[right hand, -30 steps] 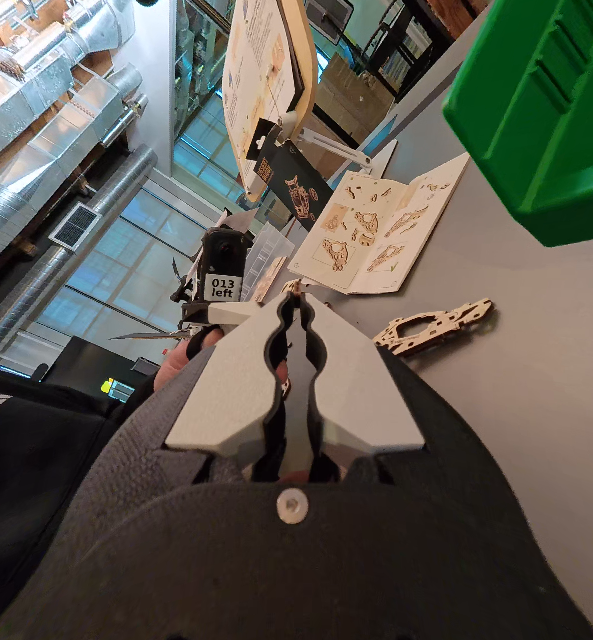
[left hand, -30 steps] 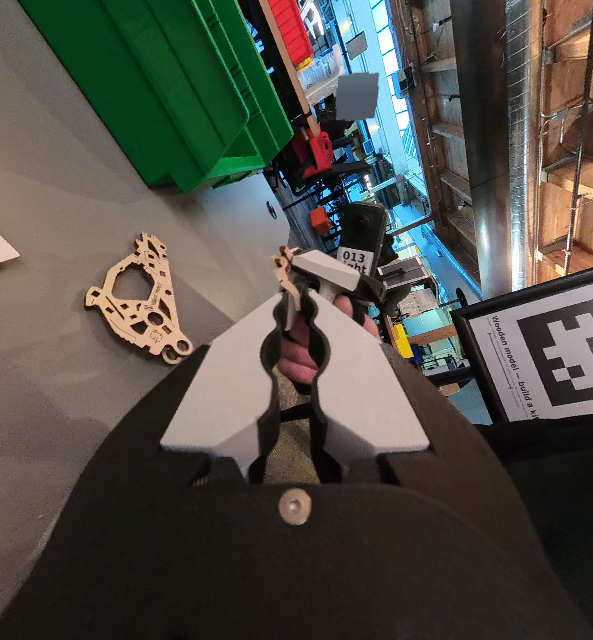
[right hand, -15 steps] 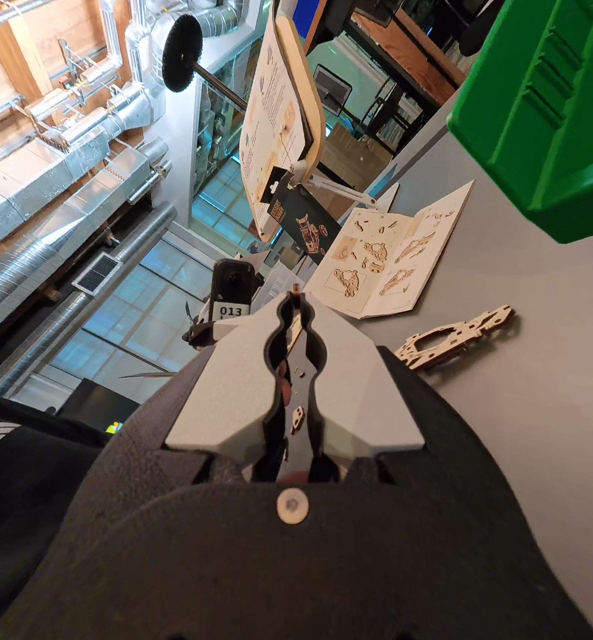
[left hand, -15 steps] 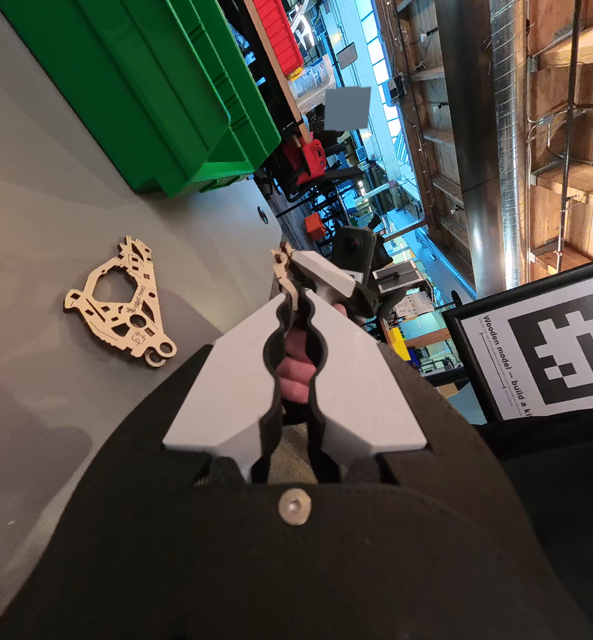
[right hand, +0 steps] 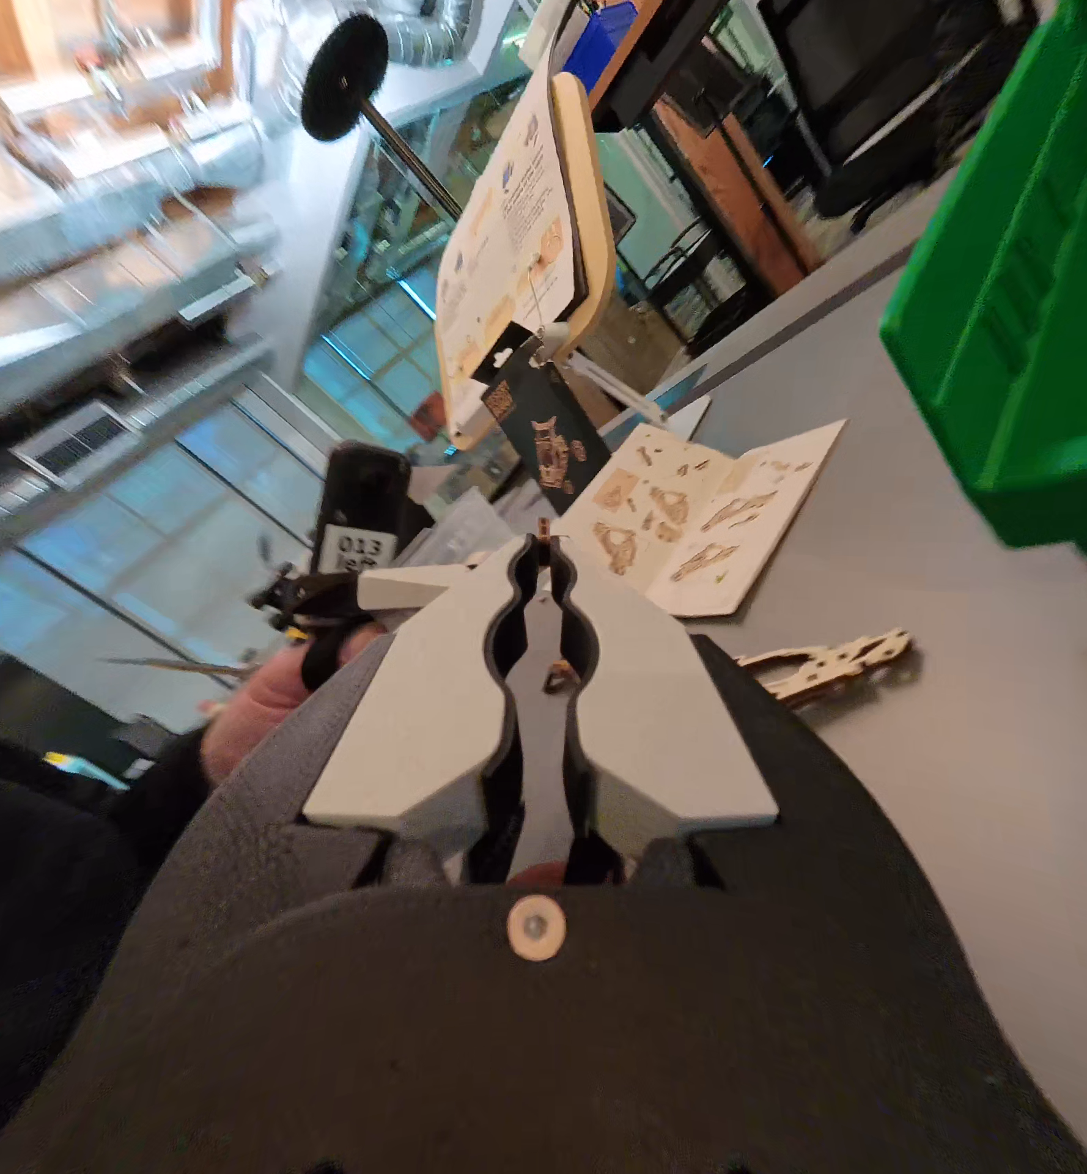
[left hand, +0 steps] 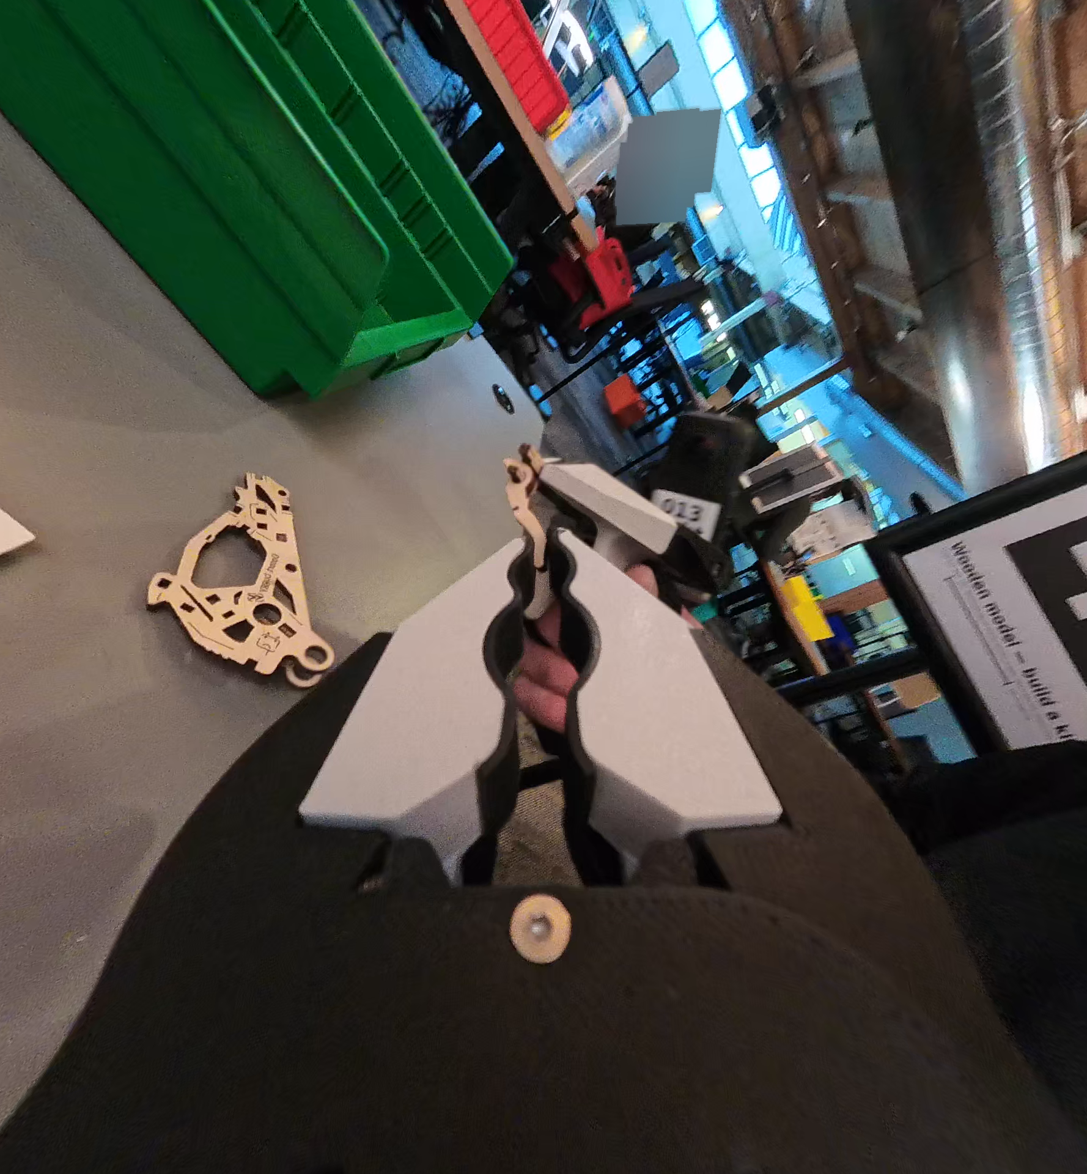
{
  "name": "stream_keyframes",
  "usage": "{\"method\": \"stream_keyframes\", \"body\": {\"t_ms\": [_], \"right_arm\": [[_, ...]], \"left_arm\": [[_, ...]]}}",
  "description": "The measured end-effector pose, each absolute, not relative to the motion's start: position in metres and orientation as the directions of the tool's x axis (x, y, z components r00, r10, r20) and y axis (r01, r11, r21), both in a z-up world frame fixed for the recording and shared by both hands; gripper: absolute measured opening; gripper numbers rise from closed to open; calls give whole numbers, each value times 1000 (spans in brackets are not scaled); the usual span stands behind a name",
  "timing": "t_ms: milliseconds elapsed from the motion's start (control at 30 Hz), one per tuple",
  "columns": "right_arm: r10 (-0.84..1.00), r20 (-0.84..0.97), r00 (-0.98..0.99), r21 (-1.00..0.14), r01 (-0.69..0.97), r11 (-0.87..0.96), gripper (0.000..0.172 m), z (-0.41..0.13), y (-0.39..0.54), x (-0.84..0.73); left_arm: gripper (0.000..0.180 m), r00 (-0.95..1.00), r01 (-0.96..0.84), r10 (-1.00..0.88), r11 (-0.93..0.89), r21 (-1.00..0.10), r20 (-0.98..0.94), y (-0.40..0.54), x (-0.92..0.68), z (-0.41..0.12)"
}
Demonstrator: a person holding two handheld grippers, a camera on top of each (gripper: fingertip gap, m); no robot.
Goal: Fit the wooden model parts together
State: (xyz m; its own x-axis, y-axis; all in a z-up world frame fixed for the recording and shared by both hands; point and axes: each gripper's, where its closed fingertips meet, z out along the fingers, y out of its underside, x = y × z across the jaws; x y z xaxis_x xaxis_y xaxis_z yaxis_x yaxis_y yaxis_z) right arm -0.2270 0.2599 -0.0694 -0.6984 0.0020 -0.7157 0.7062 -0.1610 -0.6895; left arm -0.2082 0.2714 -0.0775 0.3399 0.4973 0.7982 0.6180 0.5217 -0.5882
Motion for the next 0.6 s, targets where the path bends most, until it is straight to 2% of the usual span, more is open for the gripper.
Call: {"method": "stream_keyframes", "body": {"t_ms": [133,333,367,500,600], "right_arm": [[140,-511,-848,-859,497,-122,0,-63,262,-226],[301,-167,-939,-983,182,22,1,-57,261,-226],[299,-166,-940,-984,179,17,1,-55,261,-226],[217,-378,-900,-926,366,-95,0,-50,261,-227],[45,-632,-773,-763,612,-206,0,-48,262,-228]], "left_arm": [[1,336,639,504,499,-586,796,275,-207,-73],[1,330,649,502,494,-578,800,276,-207,-68],[1,333,648,499,496,-578,800,277,-207,-66],[1,351,639,497,493,-591,794,278,-207,-62],[1,364,633,492,493,-598,791,280,-207,-59]]}}
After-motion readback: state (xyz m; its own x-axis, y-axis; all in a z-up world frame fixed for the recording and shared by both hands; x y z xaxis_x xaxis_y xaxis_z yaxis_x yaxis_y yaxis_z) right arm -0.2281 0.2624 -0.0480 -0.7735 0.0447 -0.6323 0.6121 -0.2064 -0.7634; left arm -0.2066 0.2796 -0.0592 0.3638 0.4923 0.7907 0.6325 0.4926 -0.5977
